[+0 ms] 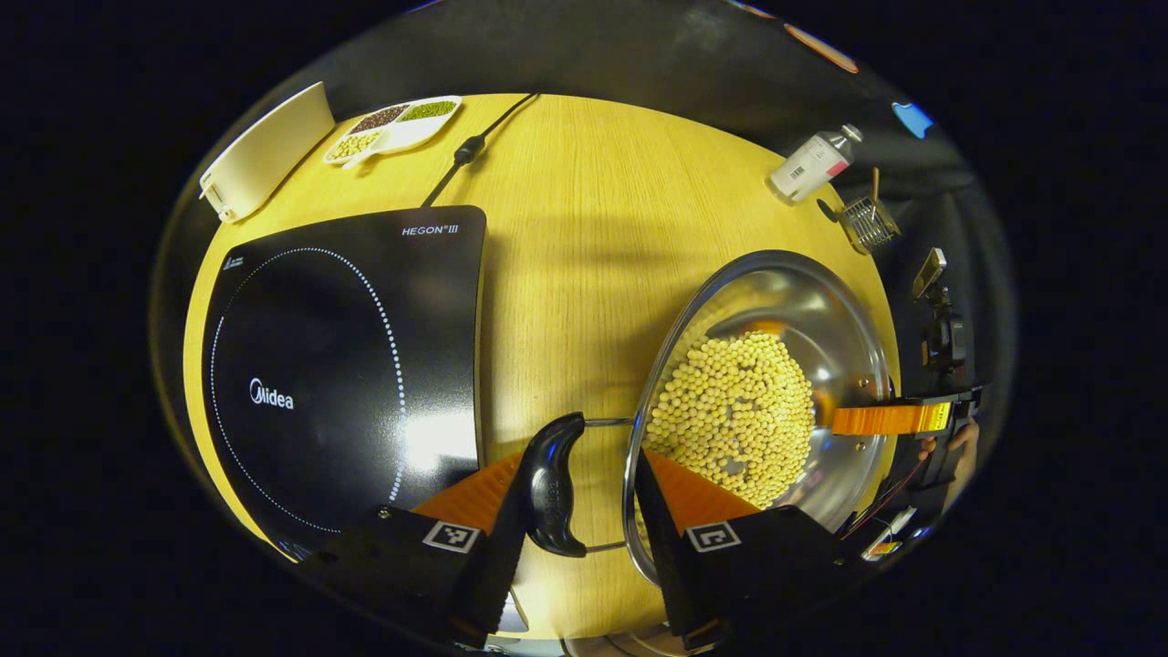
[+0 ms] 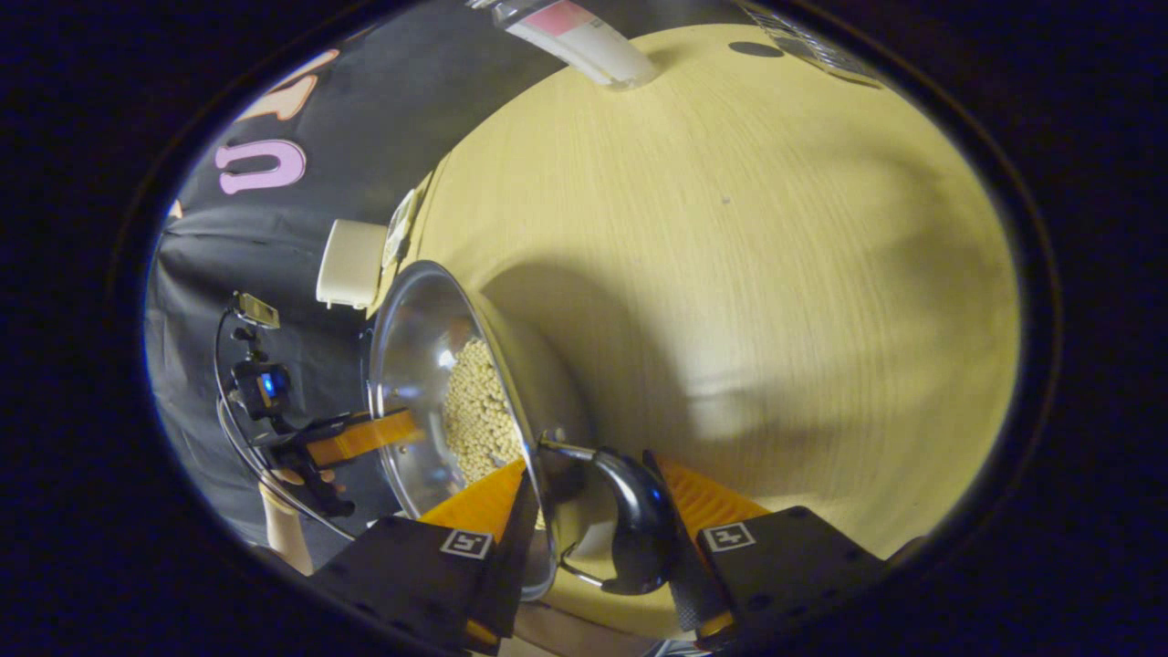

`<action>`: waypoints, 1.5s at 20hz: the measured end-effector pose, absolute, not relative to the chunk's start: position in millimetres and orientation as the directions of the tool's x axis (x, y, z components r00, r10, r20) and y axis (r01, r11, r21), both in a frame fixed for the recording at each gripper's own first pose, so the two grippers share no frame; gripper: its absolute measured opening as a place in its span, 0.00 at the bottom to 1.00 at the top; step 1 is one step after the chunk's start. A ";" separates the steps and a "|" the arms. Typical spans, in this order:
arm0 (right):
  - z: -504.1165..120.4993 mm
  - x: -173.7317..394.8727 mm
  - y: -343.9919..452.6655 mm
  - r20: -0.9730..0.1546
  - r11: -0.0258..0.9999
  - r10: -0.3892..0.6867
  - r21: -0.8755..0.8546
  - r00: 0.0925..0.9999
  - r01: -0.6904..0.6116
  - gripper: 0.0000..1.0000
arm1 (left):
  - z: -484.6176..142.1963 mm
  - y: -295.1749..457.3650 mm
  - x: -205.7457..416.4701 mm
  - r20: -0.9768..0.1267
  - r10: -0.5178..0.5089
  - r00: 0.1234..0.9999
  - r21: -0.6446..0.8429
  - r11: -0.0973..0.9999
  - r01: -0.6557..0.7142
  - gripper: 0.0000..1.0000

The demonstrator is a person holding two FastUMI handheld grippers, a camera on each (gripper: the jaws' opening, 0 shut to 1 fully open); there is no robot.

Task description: First push the handle of the pot to place it horizontally, then grasp the pot with both hands and set it on the induction cooktop.

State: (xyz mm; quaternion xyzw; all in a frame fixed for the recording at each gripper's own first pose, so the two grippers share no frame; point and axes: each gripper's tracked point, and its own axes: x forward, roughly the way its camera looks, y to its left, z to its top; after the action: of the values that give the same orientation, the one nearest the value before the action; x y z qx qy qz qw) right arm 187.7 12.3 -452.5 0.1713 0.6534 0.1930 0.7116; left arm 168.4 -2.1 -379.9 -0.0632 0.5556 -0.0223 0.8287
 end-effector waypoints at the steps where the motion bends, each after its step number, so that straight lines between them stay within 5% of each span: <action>1: -457.1 186.9 12.3 -0.864 0.868 0.497 0.495 0.073 -0.050 0.56 | -383.4 -1.0 168.9 -0.924 -0.093 0.371 -0.115 0.993 -0.036 0.65; 2: -452.6 185.9 10.3 -0.863 0.866 0.500 0.498 0.066 -0.051 0.53 | -382.4 -3.7 167.0 -0.928 -0.102 0.358 -0.123 0.992 -0.035 0.64; 3: -452.7 187.4 8.5 -0.859 0.861 0.508 0.507 0.066 -0.043 0.60 | -387.2 -3.5 167.3 -0.933 -0.101 0.345 -0.123 0.992 -0.041 0.64; 4: -452.3 186.2 8.8 -0.852 0.855 0.519 0.518 0.062 -0.034 0.51 | -383.2 -2.2 167.4 -0.934 -0.105 0.340 -0.128 0.991 -0.045 0.63; 6: -450.7 189.1 8.6 -0.849 0.852 0.524 0.523 0.072 -0.028 0.48 | -382.6 -3.3 165.1 -0.937 -0.109 0.331 -0.145 0.986 -0.085 0.61; 10: -449.5 186.4 5.7 -0.864 0.867 0.499 0.498 0.069 -0.028 0.54 | -381.3 -6.7 157.5 -0.948 -0.103 0.302 -0.136 0.986 -0.091 0.60; 20: -403.5 136.3 4.7 -0.878 0.879 0.476 0.478 0.054 0.010 0.48 | -337.5 -20.9 103.5 -0.954 -0.126 0.271 -0.148 0.987 -0.063 0.60; 30: -377.2 102.6 76.2 -0.885 0.888 0.458 0.459 0.085 -0.015 0.54 | -298.8 47.9 79.8 -0.935 -0.116 0.335 -0.135 0.990 -0.033 0.58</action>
State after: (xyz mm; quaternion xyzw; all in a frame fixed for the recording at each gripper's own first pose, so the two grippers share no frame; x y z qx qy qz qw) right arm 102.6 76.2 -377.2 0.1691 0.6558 0.1651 0.7170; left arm 79.8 47.9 -298.8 -0.0648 0.5760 -0.0256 0.8145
